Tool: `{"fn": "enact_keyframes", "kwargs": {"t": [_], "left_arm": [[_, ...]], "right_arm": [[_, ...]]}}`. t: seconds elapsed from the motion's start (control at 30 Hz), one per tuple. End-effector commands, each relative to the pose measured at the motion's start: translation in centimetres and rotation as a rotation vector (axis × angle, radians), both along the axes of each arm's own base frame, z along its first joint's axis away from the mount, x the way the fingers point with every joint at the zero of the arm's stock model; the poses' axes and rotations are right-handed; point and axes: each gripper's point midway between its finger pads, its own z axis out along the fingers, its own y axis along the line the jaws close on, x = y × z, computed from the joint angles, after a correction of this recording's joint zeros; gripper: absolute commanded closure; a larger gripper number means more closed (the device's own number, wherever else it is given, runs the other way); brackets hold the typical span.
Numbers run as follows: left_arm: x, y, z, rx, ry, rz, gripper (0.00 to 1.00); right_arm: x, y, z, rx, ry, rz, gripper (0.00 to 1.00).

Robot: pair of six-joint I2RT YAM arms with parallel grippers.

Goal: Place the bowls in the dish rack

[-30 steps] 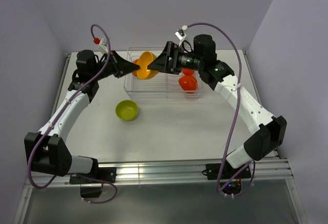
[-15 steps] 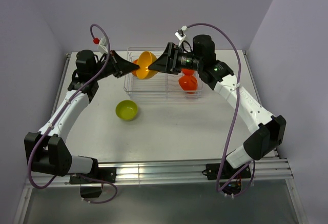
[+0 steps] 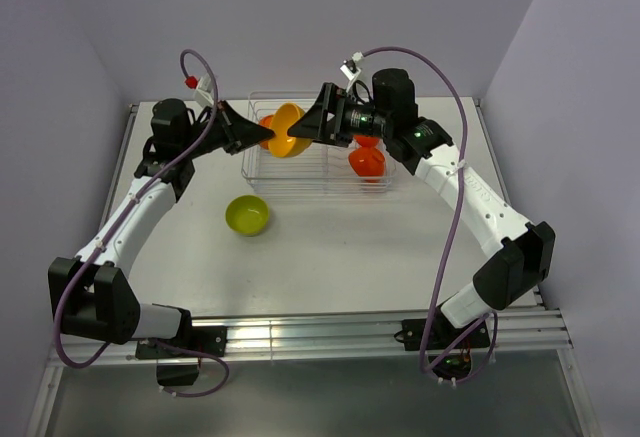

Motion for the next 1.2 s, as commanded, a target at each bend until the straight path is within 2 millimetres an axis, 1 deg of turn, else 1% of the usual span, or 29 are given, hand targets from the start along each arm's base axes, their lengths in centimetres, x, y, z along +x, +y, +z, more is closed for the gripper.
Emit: {"fn": "enact_keyframes", "kwargs": {"t": [0.0,0.07,0.1,0.17,0.2,0.27,0.3,0.37,0.4,0.47,0.5,0.53,0.6,0.63,0.7,0.73,0.8,0.83,0.93,1.0,1.03,1.07,1.1,1.17], "left_arm": [[-0.8,-0.1,3.0,-0.014,-0.113,-0.015,1.0],[-0.8,-0.1,2.9,-0.012,-0.108,-0.012,1.0],[-0.8,-0.1,2.9,-0.011,-0.109,-0.013,1.0],[-0.8,-0.1,2.8,-0.005,-0.11,-0.008,1.0],[-0.8,-0.1,2.7,-0.003,-0.109,-0.009,1.0],[-0.5,0.0,2.4,0.007,-0.105,0.003,1.0],[-0.5,0.1,2.5,0.008,-0.106,0.007,1.0],[-0.3,0.1,2.3,0.013,-0.104,0.013,1.0],[-0.3,0.1,2.4,0.012,-0.103,0.015,0.99],[-0.2,0.1,2.3,0.016,-0.102,0.016,0.88],[-0.2,0.1,2.3,0.019,-0.1,0.017,0.83],[-0.2,0.1,2.2,0.022,-0.098,0.015,0.73],[0.0,0.2,2.1,0.029,-0.097,0.022,0.64],[0.0,0.3,1.9,0.034,-0.089,0.024,0.56],[0.1,0.3,1.8,0.042,-0.087,0.031,0.52],[0.2,0.4,1.7,0.044,-0.084,0.035,0.47],[0.2,0.4,1.5,0.05,-0.082,0.038,0.43],[0.2,0.5,1.4,0.053,-0.08,0.04,0.39],[0.3,0.6,1.2,0.068,-0.075,0.046,0.34],[0.4,0.9,1.1,0.079,-0.073,0.053,0.33],[0.4,1.0,1.1,0.083,-0.074,0.056,0.29],[0.4,1.3,0.6,0.091,-0.052,0.06,0.26],[0.7,1.8,0.5,0.094,-0.046,0.073,0.23],[0.9,2.4,0.5,0.095,-0.036,0.071,0.12]], "right_arm": [[0.0,0.2,2.2,0.023,-0.061,-0.005,0.11],[0.1,0.2,2.0,0.02,-0.058,-0.009,0.16],[0.1,0.2,1.9,0.018,-0.055,-0.011,0.22],[0.2,0.0,1.9,0.017,-0.058,-0.016,0.3],[0.2,0.0,1.9,0.016,-0.06,-0.016,0.38],[0.1,0.0,1.7,0.015,-0.057,-0.015,0.5],[0.1,0.0,1.8,0.016,-0.058,-0.013,0.62],[0.1,0.0,1.9,0.016,-0.063,-0.008,0.73],[0.0,0.0,1.9,0.016,-0.064,-0.007,0.86],[0.1,0.0,1.7,0.008,-0.066,-0.007,0.98],[0.1,0.0,1.7,0.005,-0.066,-0.008,1.0],[0.2,-0.1,1.7,0.003,-0.069,-0.011,1.0],[0.3,-0.3,1.7,0.003,-0.072,-0.016,1.0],[0.6,-0.4,1.8,0.002,-0.076,-0.024,1.0],[0.8,-0.7,1.9,-0.005,-0.084,-0.036,1.0],[0.9,-0.8,1.9,-0.006,-0.086,-0.039,1.0],[1.3,-1.2,1.9,-0.013,-0.085,-0.061,1.0],[1.5,-1.3,2.0,-0.015,-0.087,-0.069,1.0],[2.0,-1.9,2.0,-0.027,-0.094,-0.092,1.0],[2.6,-2.3,1.8,-0.041,-0.098,-0.111,1.0],[2.7,-2.4,1.7,-0.047,-0.103,-0.115,1.0],[2.9,-2.6,1.5,-0.062,-0.109,-0.12,1.0],[3.2,-2.6,1.4,-0.072,-0.117,-0.129,1.0],[3.6,-3.0,1.0,-0.111,-0.143,-0.139,1.0]]}}
